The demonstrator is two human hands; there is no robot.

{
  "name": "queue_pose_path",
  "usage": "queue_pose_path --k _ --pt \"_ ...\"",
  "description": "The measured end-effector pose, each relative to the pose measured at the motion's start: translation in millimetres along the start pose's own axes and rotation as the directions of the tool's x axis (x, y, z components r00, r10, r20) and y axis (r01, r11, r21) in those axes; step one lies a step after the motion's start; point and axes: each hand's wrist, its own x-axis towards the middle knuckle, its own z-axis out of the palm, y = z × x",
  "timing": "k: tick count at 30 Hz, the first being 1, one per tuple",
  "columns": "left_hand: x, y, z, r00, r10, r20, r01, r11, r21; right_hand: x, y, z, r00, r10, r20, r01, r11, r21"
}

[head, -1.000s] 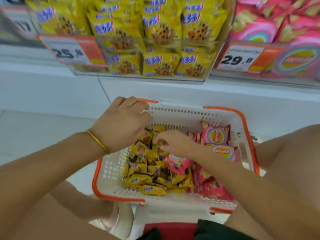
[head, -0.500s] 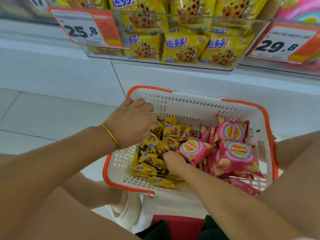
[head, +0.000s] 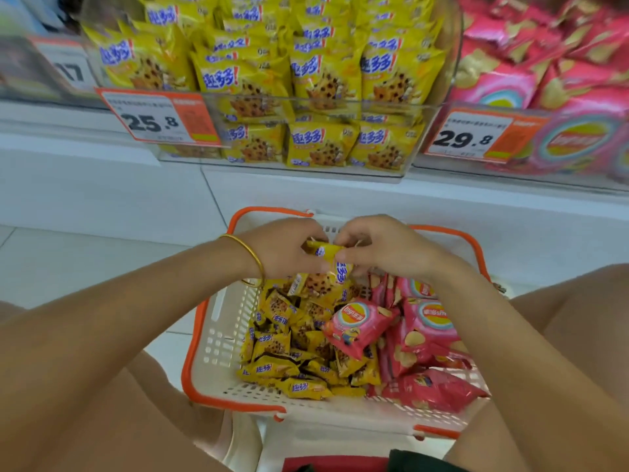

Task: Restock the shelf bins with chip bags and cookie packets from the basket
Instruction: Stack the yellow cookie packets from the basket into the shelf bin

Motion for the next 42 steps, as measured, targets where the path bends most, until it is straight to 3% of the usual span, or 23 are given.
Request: queue_pose_path --k 2,5,9,10,12,14,15,17,19,22,26,33,35,37,38,39,40,41,42 --pt "0 8 -11 0.994 0.029 -0.108 -0.036 0.998 -0.060 -9 -11 -6 0.990 -0.031 -0.135 0.050 0.990 0.135" --pt "-4 17 -28 0.946 0.045 -0.322 -0.144 0.946 -0.290 -25 -23 -14 0.960 0.018 -0.281 0.093 0.922 0.377" --pt "-8 29 -49 0.836 0.008 -0.548 -0.340 0.792 -0.507 -37 -54 -19 0.902 -0.121 -0.414 0.255 0.924 0.285" --pt "-9 33 -55 0.782 0.000 -0.623 -0.403 0.764 -0.504 -36 -65 -23 0.860 -0.172 -0.480 0.317 0.918 0.239" --pt "-13 35 -67 0.602 0.002 -0.798 -0.502 0.778 -0.377 -30 -87 -35 0.755 -0.250 -0.606 0.421 0.893 0.157" --pt "-18 31 -78 0.393 0.050 -0.918 -0.469 0.870 -0.153 -19 -107 -51 0.638 -0.339 -0.691 0.490 0.872 0.024" --pt "-19 26 -82 0.322 0.074 -0.944 -0.426 0.902 -0.074 -13 -115 -57 0.589 -0.392 -0.707 0.497 0.865 -0.066" --pt "-18 16 -87 0.279 0.086 -0.957 -0.353 0.936 -0.019 2 -123 -62 0.560 -0.463 -0.687 0.442 0.868 -0.225" --pt "-15 10 -87 0.296 0.116 -0.948 -0.302 0.953 0.022 15 -121 -59 0.597 -0.486 -0.638 0.325 0.874 -0.361" --pt "-10 6 -81 0.333 0.165 -0.928 -0.271 0.960 0.073 21 -109 -55 0.640 -0.543 -0.544 0.200 0.801 -0.565" --pt "-6 3 -80 0.335 0.179 -0.925 -0.212 0.971 0.111 15 -105 -71 0.704 -0.507 -0.497 0.091 0.759 -0.645" --pt "-6 4 -75 0.336 0.263 -0.904 -0.152 0.963 0.224 29 -112 -54 0.789 -0.525 -0.319 0.120 0.641 -0.758" --pt "-13 7 -73 0.289 0.294 -0.911 -0.145 0.954 0.262 23 -109 -55 0.734 -0.572 -0.365 0.086 0.612 -0.786" --pt "-21 8 -65 0.284 0.308 -0.908 -0.181 0.947 0.265 6 -99 -48 0.489 -0.712 -0.504 0.083 0.613 -0.786" --pt "-26 7 -58 0.321 0.291 -0.901 -0.212 0.949 0.231 -4 -93 -39 0.339 -0.743 -0.578 0.115 0.642 -0.758" --pt "-30 5 -50 0.387 0.265 -0.883 -0.233 0.955 0.184 -12 -85 -27 0.242 -0.734 -0.635 0.168 0.676 -0.717" --pt "-33 1 -41 0.475 0.237 -0.847 -0.230 0.963 0.141 -15 -72 -13 0.228 -0.707 -0.669 0.232 0.707 -0.668" --pt "-34 -6 -31 0.575 0.212 -0.790 -0.197 0.973 0.119 -14 -58 3 0.302 -0.671 -0.677 0.279 0.742 -0.610" --pt "-35 -13 -20 0.671 0.188 -0.717 -0.147 0.982 0.120 -9 -40 20 0.451 -0.618 -0.644 0.287 0.784 -0.551"
